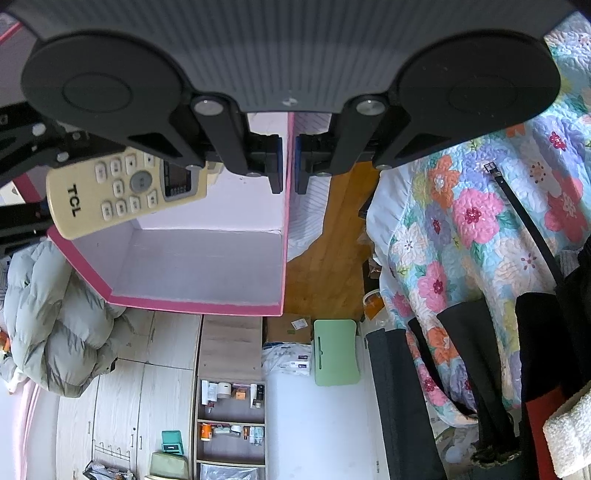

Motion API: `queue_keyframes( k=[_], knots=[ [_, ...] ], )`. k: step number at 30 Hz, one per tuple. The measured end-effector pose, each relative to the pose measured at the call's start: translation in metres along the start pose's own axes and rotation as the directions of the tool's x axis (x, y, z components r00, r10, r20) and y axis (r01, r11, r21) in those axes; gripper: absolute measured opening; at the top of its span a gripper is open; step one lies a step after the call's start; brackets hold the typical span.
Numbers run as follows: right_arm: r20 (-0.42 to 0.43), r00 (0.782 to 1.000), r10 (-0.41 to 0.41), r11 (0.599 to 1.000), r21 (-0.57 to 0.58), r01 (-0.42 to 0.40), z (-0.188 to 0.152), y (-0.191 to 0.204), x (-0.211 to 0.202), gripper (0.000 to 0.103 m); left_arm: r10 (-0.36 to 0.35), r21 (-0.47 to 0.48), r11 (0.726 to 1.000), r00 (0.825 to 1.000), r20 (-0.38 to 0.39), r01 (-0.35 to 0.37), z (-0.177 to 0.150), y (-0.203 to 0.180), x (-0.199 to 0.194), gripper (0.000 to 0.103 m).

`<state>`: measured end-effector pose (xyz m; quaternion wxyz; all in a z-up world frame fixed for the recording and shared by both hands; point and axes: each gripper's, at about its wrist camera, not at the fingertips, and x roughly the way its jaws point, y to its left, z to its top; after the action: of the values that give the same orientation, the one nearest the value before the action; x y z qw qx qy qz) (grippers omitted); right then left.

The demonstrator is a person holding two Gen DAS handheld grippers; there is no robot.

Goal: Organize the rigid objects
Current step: 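Lower the remote into the pink box and open right tool, then move right tool back and grasp the long cream power bank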

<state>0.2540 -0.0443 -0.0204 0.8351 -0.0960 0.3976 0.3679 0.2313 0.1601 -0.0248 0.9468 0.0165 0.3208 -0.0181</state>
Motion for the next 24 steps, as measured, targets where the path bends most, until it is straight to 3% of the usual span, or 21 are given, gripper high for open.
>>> queue_keyframes(
  k=[4,10,13,15,24],
  knots=[
    [-0.004,0.997,-0.081,0.996,-0.027,0.081,0.006,-0.001,0.005,0.051,0.002,0.004,1.000,1.000,-0.002,-0.002,0.000,0.000,0.001,0.005],
    [-0.016,0.971,-0.240,0.965,-0.111,0.237,0.010,0.000,0.013,0.054,-0.001,0.003,1.000,1.000,-0.003,0.001,0.000,0.000,0.001,0.005],
    [0.014,0.968,-0.252,0.964,-0.089,0.252,0.009,-0.003,-0.001,0.063,0.000,0.006,1.000,1.000,-0.003,0.000,0.000,-0.001,0.001,0.005],
    [0.050,0.960,-0.274,0.957,-0.081,0.278,0.007,-0.005,-0.014,0.063,-0.004,0.005,1.000,1.000,-0.004,0.004,-0.001,-0.001,0.001,0.005],
    [0.181,0.958,-0.222,0.973,0.110,0.205,-0.032,-0.038,-0.101,0.063,0.003,0.014,1.000,1.000,-0.008,-0.003,0.000,0.000,0.002,0.005]
  ],
)
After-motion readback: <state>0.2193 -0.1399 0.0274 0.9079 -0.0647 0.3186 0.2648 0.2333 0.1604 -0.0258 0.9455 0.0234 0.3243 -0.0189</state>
